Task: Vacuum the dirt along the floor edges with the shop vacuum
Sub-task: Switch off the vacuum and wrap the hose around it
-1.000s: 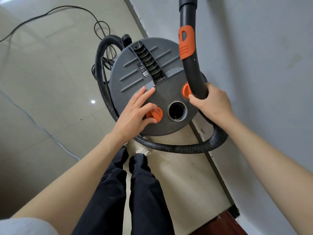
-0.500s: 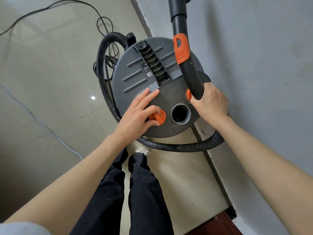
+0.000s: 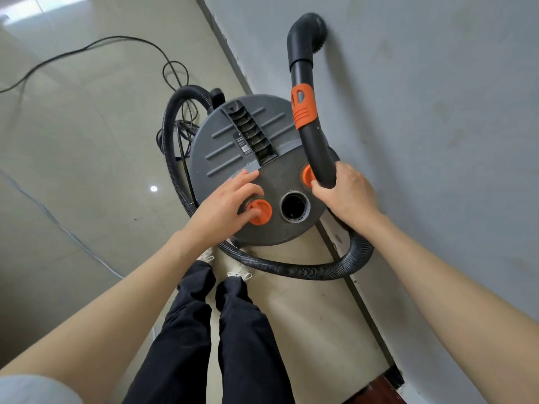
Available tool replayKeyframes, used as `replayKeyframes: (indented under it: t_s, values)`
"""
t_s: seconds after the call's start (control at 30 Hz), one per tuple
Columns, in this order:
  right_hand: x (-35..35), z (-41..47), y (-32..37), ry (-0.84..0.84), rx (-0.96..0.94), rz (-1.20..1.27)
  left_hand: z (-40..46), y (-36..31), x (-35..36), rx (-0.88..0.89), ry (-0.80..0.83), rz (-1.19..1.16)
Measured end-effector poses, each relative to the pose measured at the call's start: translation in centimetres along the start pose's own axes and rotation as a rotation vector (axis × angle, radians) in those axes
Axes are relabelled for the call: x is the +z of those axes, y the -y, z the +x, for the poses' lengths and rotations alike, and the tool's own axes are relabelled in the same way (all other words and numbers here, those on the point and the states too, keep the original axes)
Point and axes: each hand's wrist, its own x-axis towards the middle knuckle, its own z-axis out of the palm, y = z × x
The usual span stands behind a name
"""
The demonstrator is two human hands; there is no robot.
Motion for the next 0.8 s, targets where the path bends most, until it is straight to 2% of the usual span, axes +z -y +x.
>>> replayKeyframes:
  t_s: [0.07, 0.17, 0.27, 0.37, 0.53, 0.7, 0.8]
  values:
    - [-1.2, -0.9, 0.8, 0.029, -0.012, 0.033, 0.6, -1.8, -2.0, 0.034, -0.100, 0.044]
    - [-3.0, -2.4, 2.4, 0.078, -0.063, 0.052, 2.3, -5.0, -5.4, 0.216, -0.238, 0.203]
    - [-4.8, -3.8, 4.5, 0.119, -0.120, 0.079, 4.1, -7.6, -8.5, 0.472, -0.203, 0.435]
    - [-6.4, -4.9, 6.0, 0.144, -0.158, 0.100, 4.5, -8.4, -11.0, 0.562, -0.141, 0.530]
    - [-7.6, -6.1, 7.1, 0.127, -0.189, 0.195, 3.1, -8.1, -13.7, 0.561, -0.165, 0.625]
    - [-7.7, -6.9, 6.2, 0.052, -0.230, 0.212, 1.1, -8.1, -14.0, 0.437, -0.232, 0.599]
    - [-7.6, -7.2, 5.3, 0.037, -0.191, 0.315, 0.3, -7.8, -14.0, 0.335, -0.258, 0.563]
